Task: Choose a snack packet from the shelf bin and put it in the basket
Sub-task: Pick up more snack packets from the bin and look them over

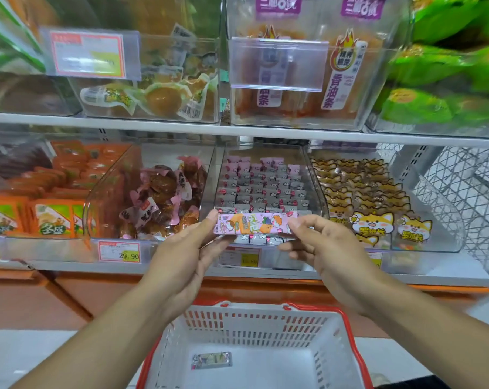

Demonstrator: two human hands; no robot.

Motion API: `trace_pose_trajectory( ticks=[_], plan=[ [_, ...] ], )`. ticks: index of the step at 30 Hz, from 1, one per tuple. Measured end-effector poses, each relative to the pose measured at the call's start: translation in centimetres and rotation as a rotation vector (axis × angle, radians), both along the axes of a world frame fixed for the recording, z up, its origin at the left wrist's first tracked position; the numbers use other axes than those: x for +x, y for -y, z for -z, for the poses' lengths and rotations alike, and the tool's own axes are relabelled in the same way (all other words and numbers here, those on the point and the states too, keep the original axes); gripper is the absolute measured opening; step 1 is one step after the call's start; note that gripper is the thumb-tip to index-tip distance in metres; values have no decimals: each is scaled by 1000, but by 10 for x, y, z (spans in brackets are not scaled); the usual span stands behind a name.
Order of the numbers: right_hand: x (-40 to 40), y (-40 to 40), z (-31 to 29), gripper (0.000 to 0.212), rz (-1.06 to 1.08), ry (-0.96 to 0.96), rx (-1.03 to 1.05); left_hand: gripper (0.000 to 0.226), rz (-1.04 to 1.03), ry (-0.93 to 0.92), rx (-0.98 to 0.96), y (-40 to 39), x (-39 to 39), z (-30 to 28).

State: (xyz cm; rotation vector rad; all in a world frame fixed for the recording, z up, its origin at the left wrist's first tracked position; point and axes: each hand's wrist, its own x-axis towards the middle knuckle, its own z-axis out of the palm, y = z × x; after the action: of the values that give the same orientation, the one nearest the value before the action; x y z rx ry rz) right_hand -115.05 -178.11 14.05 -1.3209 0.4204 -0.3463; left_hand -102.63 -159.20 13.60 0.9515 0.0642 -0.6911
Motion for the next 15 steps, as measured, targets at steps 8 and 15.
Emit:
trace_pose_trajectory(
  ticks=[8,15],
  plan=[
    [-1,6,-1,55,-236,-7,-370,27,-52,9,80,1,3,3],
    [3,1,3,36,-178,40,-442,12,71,95,137,8,-4,6]
  ],
)
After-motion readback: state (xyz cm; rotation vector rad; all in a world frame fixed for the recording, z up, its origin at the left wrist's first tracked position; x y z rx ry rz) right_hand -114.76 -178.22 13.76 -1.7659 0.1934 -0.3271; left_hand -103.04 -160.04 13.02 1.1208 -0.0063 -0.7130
